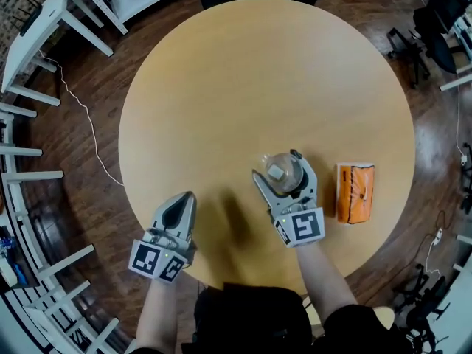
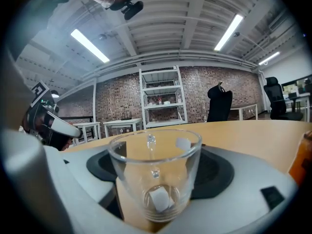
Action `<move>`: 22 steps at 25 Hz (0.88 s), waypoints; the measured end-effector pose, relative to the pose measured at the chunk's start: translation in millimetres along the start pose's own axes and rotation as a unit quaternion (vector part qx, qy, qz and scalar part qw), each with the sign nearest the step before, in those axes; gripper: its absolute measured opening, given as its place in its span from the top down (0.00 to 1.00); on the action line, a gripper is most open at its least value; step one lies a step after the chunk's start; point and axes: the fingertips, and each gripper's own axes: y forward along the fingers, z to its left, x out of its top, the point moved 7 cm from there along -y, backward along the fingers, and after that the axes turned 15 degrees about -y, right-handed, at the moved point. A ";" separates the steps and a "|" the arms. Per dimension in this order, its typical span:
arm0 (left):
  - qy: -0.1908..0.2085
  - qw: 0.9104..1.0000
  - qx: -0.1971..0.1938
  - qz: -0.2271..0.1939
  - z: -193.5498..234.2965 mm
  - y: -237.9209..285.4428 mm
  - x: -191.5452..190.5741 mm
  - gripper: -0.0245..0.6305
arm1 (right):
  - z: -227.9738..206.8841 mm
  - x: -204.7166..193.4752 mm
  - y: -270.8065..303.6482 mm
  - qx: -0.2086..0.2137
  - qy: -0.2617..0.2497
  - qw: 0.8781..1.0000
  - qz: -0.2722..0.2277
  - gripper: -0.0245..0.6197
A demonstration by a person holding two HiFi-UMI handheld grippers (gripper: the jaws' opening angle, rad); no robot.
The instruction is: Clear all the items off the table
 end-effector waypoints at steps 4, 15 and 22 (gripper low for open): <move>-0.003 1.000 -0.005 0.007 -2.6 4.8 -5.5 0.96 | 3.1 -4.5 -2.2 0.005 -0.012 1.000 -0.004 0.31; -0.013 1.000 -0.009 0.005 -13.1 2.4 -11.4 0.96 | -0.6 2.7 -4.5 0.001 0.034 0.999 -0.005 0.25; -0.012 1.000 -0.022 -0.008 -21.6 -3.3 -6.7 0.96 | -4.2 14.4 -22.6 -0.004 0.017 1.000 -0.009 0.25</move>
